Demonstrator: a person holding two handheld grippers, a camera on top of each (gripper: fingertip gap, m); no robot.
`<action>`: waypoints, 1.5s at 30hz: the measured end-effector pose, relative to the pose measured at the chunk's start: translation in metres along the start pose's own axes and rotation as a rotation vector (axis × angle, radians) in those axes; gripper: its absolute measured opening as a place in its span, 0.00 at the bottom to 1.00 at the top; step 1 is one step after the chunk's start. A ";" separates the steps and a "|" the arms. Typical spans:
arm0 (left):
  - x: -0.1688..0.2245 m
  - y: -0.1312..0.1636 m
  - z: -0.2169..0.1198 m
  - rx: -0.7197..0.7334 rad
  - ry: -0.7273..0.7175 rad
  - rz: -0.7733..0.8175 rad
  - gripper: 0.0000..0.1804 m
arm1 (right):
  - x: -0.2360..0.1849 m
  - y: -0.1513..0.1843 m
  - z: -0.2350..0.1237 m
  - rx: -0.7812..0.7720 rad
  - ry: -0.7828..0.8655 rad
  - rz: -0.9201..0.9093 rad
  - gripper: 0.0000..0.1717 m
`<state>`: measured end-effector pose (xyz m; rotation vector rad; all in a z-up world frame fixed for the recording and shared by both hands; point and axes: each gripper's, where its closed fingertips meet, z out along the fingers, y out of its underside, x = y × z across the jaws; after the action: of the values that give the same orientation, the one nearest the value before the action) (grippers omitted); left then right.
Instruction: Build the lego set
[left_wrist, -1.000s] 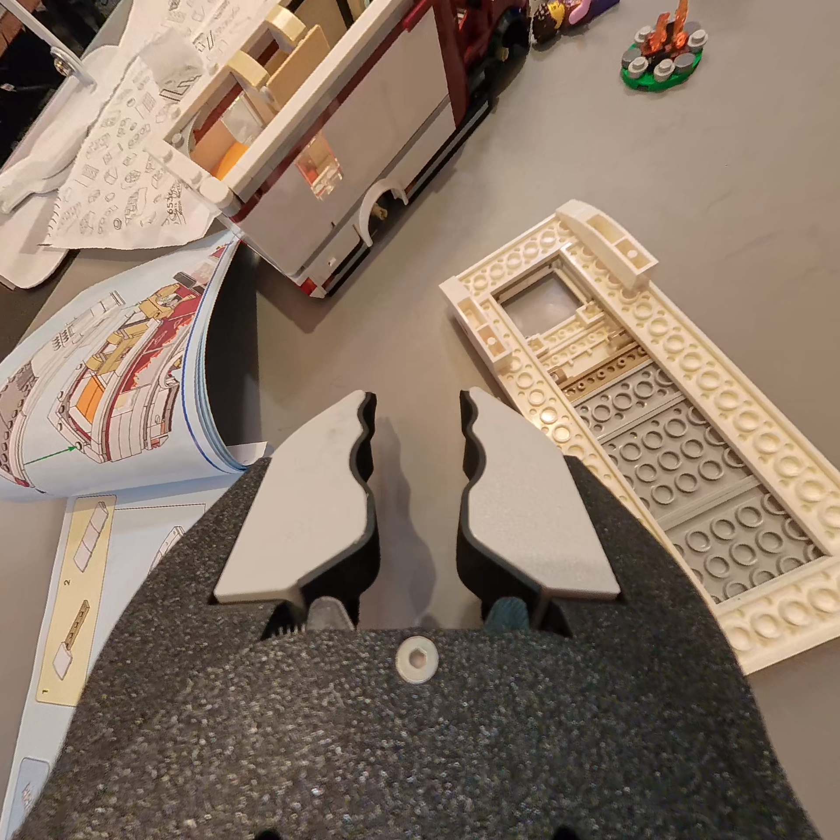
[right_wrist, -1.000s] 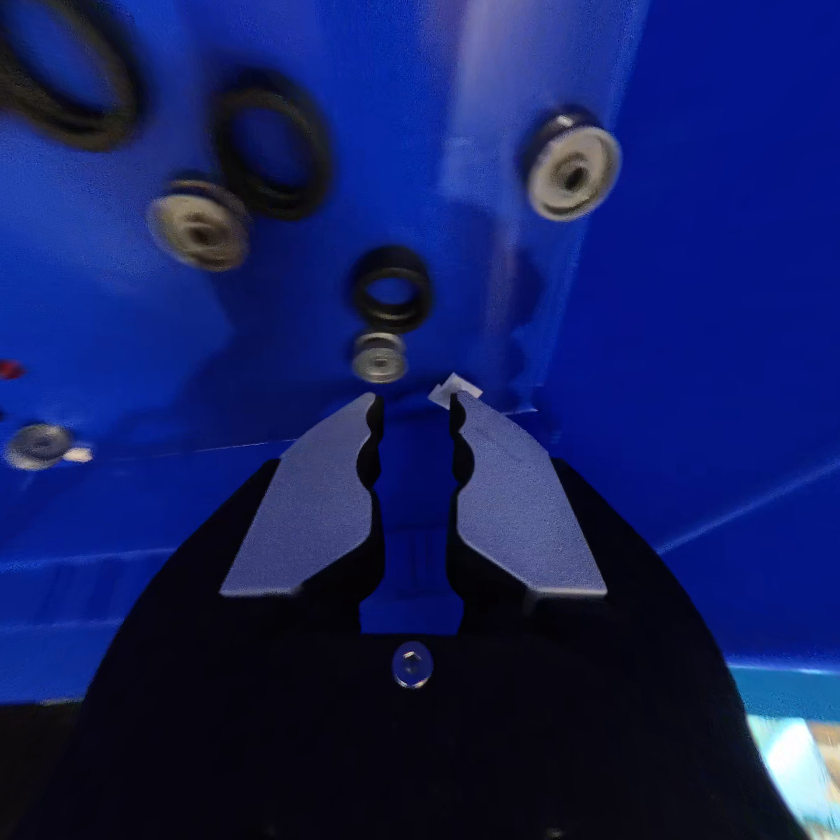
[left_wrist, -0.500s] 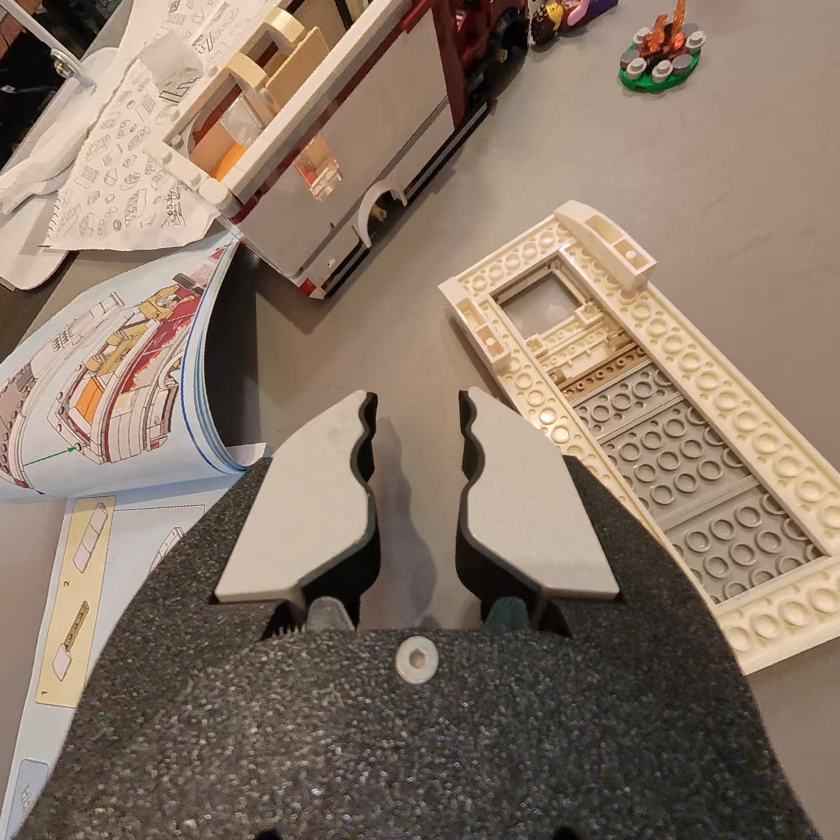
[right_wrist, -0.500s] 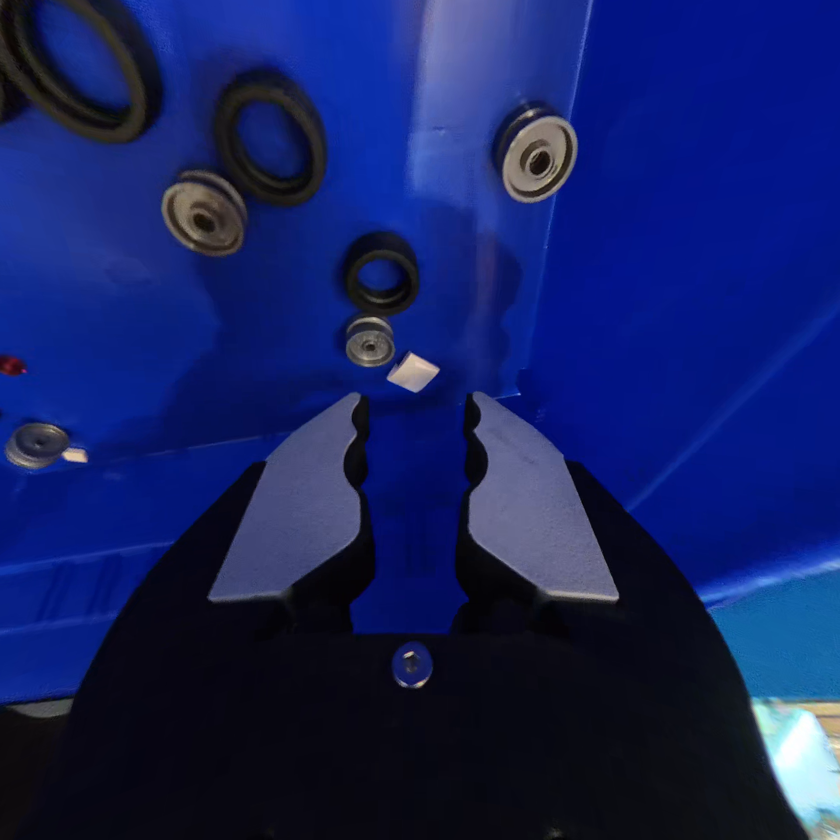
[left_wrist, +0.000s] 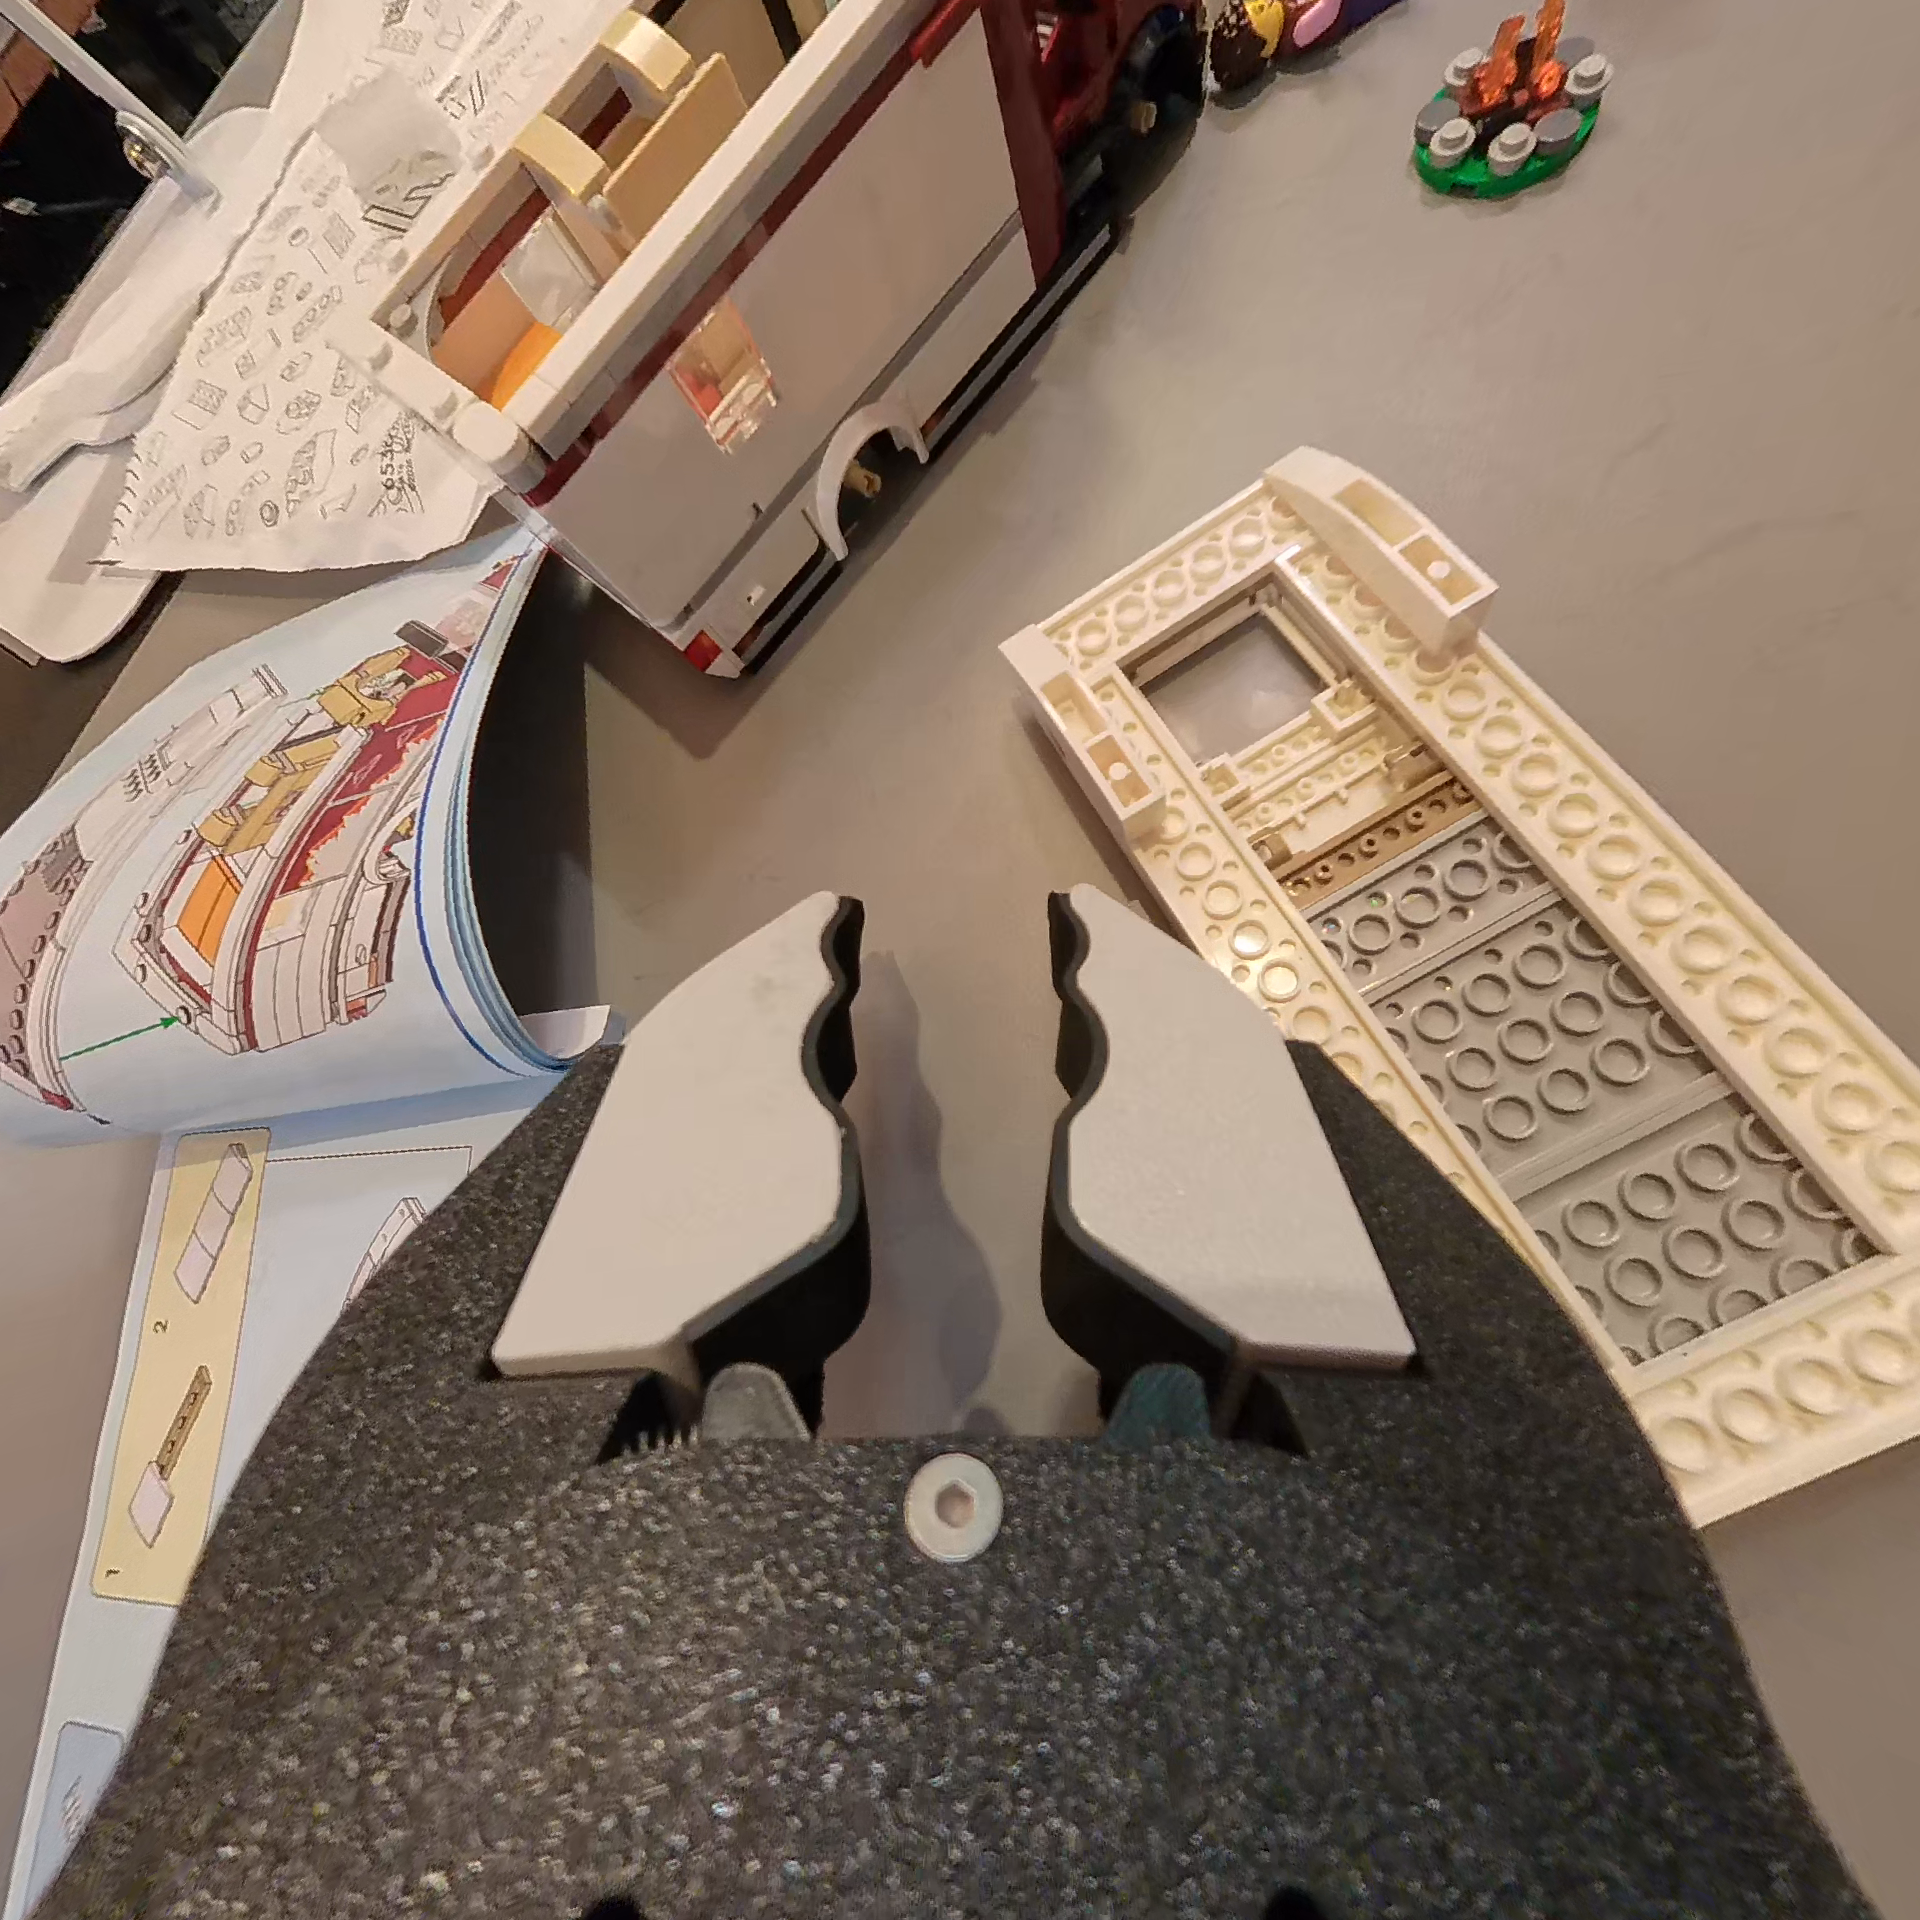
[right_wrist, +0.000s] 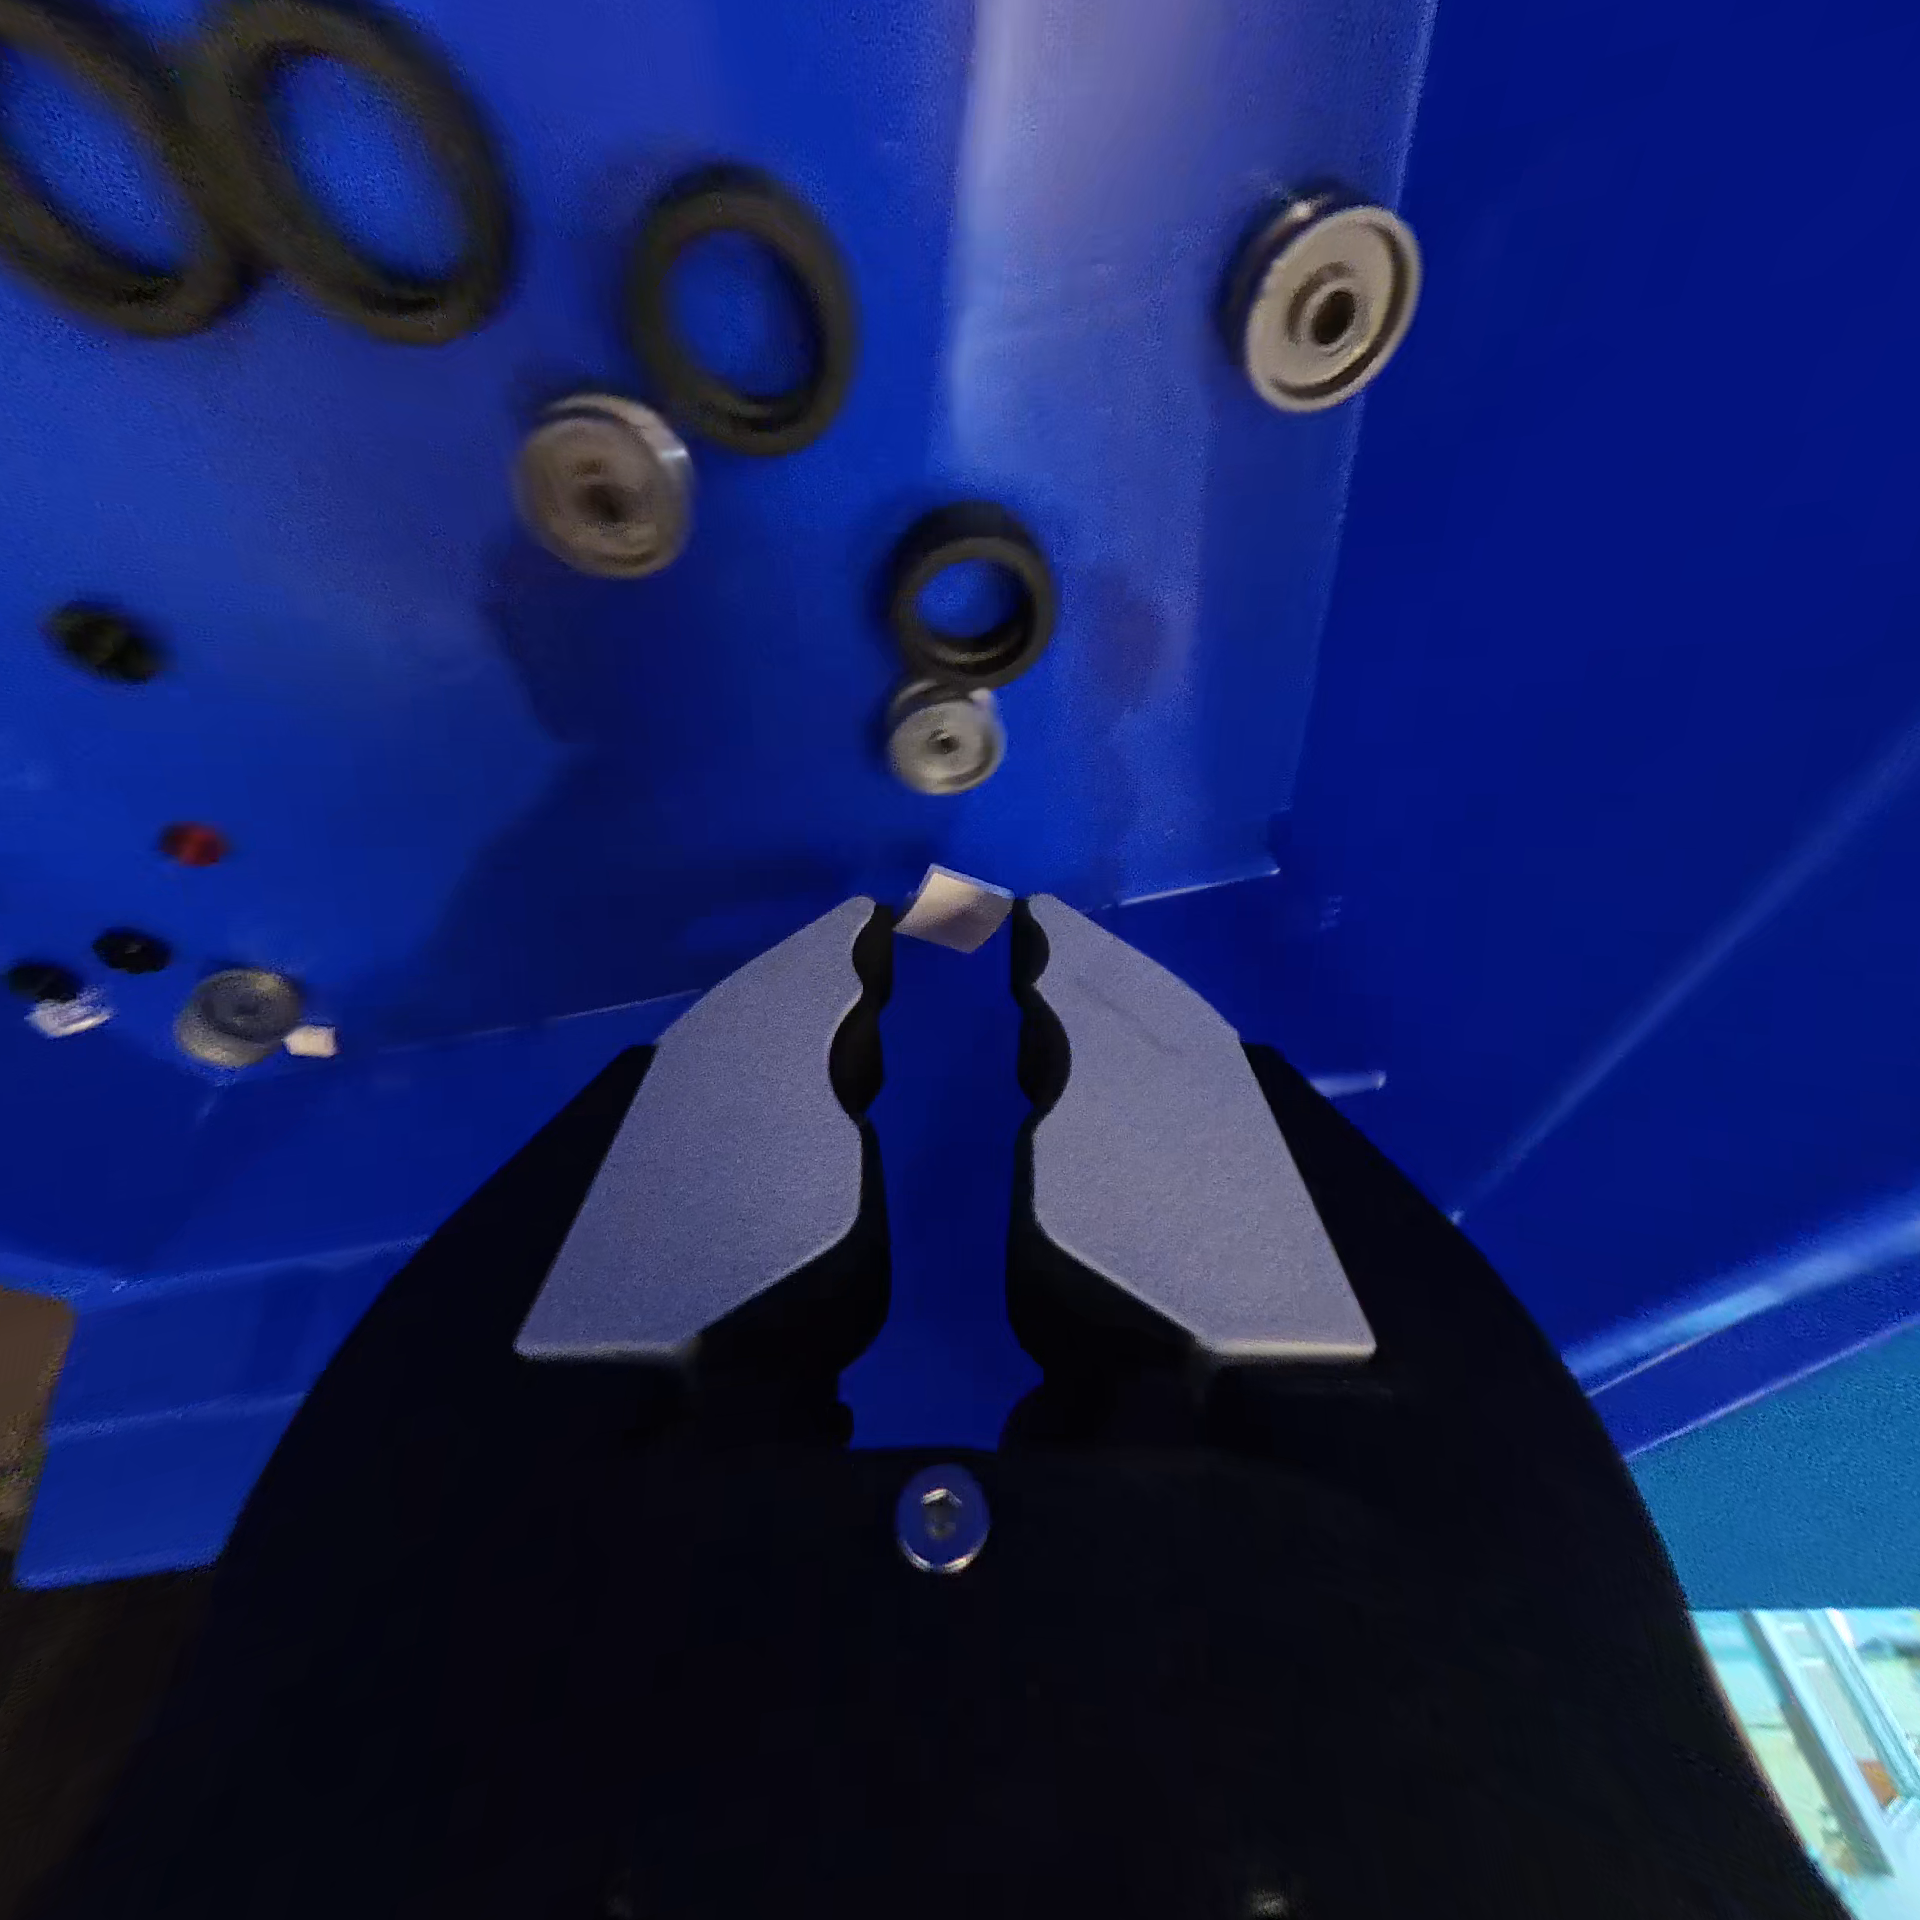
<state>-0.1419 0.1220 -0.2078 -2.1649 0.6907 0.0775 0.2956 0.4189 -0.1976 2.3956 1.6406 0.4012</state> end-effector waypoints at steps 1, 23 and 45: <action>0.000 0.000 0.000 -0.002 0.000 0.000 0.20 | -0.009 0.000 -0.010 0.032 0.020 -0.020 0.13; -0.002 -0.009 -0.010 0.037 -0.043 0.043 0.20 | -0.388 -0.122 -0.065 0.576 -0.067 -0.893 0.13; -0.020 -0.021 -0.014 0.194 -0.135 0.069 0.20 | -0.376 -0.160 -0.096 0.975 -0.095 -0.735 0.15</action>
<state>-0.1508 0.1316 -0.1780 -1.9318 0.6674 0.1840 -0.0065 0.1273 -0.1981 1.9292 2.9027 -0.7884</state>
